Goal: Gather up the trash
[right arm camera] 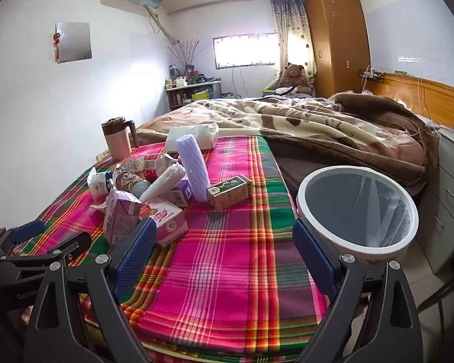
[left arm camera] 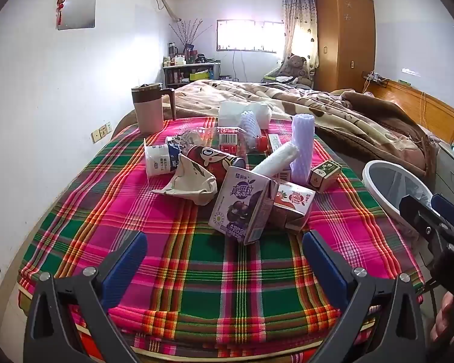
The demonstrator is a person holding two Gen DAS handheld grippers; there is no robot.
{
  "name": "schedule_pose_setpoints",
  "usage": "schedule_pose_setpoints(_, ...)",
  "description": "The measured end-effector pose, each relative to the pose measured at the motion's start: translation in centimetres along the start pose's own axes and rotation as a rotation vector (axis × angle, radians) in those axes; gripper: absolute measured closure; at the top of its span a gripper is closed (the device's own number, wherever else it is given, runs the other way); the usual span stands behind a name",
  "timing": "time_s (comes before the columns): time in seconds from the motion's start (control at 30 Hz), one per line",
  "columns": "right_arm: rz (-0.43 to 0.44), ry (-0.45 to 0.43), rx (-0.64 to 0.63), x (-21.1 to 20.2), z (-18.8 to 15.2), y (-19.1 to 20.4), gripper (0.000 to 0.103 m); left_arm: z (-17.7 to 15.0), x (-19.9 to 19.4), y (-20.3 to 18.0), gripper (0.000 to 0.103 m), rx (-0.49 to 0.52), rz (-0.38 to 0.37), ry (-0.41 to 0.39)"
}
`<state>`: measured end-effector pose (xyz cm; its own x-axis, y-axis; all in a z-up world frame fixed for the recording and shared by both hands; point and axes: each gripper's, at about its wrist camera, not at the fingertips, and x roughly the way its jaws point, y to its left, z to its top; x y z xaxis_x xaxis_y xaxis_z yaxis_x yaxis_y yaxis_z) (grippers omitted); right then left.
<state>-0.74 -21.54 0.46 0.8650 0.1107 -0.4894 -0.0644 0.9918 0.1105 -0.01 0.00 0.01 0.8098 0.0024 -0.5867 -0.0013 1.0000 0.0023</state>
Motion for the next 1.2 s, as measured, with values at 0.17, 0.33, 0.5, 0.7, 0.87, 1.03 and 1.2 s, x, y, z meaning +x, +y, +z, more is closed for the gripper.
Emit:
schedule_pose_setpoints(0.17, 0.001, 0.003, 0.000, 0.05, 0.10, 0.02, 0.010, -0.01, -0.04, -0.01, 0.000, 0.001, -0.002, -0.005)
schedule_pose_setpoints(0.33, -0.001, 0.003, -0.003, 0.05, -0.03, 0.29, 0.010, 0.01, 0.03, -0.06, 0.000, 0.000, -0.003, -0.002)
schedule_pose_setpoints(0.5, -0.003, 0.003, -0.004, 0.16, 0.03, 0.23, 0.010, 0.00, 0.00, -0.09, 0.000, -0.001, -0.001, -0.003)
schedule_pose_setpoints(0.7, 0.000, 0.006, -0.004, -0.01, 0.07, 0.31, 0.010, 0.05, 0.02, -0.12, 0.000, -0.004, -0.003, -0.002)
schedule_pose_setpoints(0.87, -0.001, 0.007, 0.001, 0.01, 0.04, 0.24, 0.010, 0.11, -0.30, 0.24, 0.000, -0.009, -0.002, 0.002)
schedule_pose_setpoints(1.03, -0.001, 0.007, 0.001, 0.00, 0.00, 0.23, 0.010, -0.03, -0.12, 0.27, 0.000, -0.004, -0.002, 0.003)
schedule_pose_setpoints(1.2, 0.000, 0.006, 0.000, 0.00, 0.01, 0.22, 0.010, -0.04, -0.16, 0.24, 0.000, -0.003, -0.001, 0.002)
